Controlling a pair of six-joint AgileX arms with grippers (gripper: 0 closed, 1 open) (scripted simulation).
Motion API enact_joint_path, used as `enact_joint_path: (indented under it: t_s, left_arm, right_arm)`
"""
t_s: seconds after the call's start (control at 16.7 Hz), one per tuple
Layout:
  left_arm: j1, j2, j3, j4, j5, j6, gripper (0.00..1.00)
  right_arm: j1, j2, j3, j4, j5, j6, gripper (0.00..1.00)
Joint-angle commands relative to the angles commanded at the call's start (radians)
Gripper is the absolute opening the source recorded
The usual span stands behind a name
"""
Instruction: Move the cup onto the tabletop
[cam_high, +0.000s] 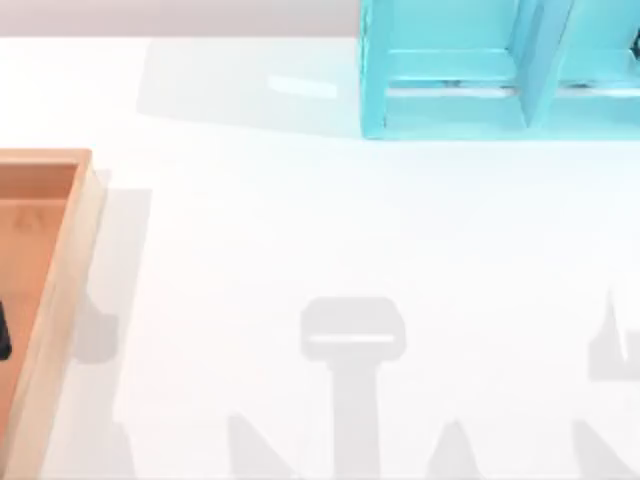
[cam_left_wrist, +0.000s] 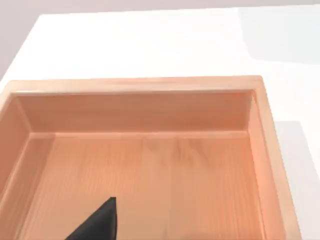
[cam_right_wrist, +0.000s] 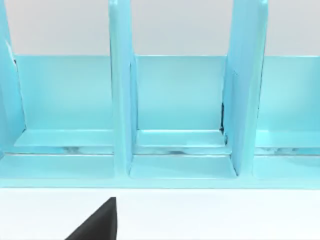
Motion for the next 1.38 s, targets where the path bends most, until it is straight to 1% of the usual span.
enact_joint_path:
  t_s: [0.54,0.78,0.9,1.02,1.38]
  left_arm:
    - [0.126,0.827,0.657,-0.653,-0.002,0.136,1.00]
    - [0.169,1.091,0.871,-0.867,-0.004,0.180,1.00]
    - [0.182,1.166,0.936,-0.932,-0.004,0.194,1.00]
    - [0.189,1.200,0.968,-0.965,-0.004,0.201,1.00]
    - [0.185,1.201,0.965,-0.963,-0.005,0.200,1.00]
  right_arm:
    - [0.000,0.000,0.000,0.000,0.000,0.000,1.00]
    - [0.000,0.000,0.000,0.000,0.000,0.000,1.00]
    - [0.000,0.000,0.000,0.000,0.000,0.000,1.00]
    - [0.000,0.000,0.000,0.000,0.000,0.000,1.00]
    - [0.000,0.000,0.000,0.000,0.000,0.000,1.00]
